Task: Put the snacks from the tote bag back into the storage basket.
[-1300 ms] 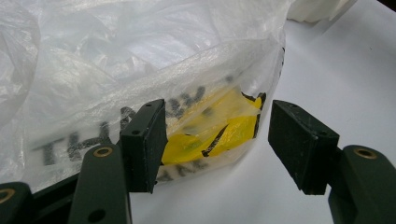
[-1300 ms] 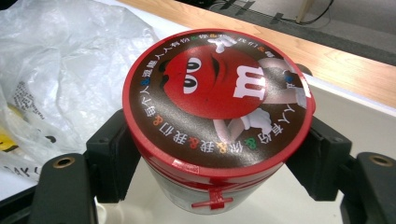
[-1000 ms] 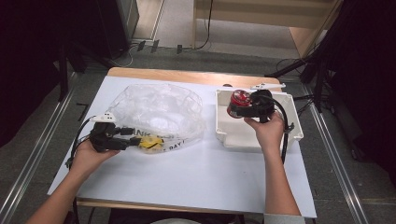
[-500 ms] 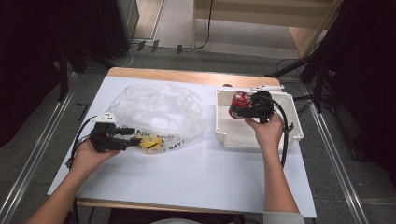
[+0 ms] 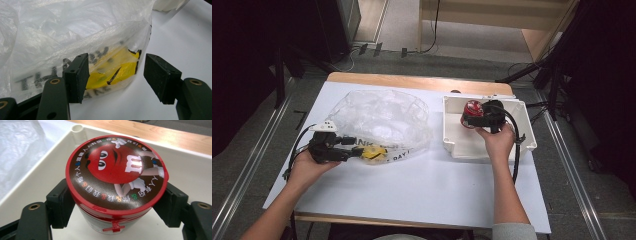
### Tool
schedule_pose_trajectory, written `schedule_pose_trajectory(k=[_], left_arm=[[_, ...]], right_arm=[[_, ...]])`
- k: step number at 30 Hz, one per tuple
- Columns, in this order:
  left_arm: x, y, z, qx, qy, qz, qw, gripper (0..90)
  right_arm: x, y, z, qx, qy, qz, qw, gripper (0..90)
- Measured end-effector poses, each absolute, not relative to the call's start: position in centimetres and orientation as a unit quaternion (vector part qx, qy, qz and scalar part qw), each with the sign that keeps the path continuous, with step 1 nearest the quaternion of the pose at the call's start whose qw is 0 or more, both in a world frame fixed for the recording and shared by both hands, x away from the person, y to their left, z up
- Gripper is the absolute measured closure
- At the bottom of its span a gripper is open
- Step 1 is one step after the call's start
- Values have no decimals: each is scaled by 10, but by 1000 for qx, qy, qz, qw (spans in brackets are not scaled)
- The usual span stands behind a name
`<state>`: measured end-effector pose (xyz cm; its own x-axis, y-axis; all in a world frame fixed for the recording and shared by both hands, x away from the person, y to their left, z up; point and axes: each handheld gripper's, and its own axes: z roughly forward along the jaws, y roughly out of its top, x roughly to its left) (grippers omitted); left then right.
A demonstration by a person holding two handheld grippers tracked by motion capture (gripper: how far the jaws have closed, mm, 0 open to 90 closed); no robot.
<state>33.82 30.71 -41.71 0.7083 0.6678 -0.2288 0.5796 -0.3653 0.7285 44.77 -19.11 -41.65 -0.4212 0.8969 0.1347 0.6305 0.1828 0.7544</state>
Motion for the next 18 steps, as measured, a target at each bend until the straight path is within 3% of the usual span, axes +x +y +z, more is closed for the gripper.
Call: schedule_pose_trajectory(k=[18], left_arm=[[338,306,-418,826,377,52,416,380]], right_arm=[[462,-204,-444,541,741,351,186,268]])
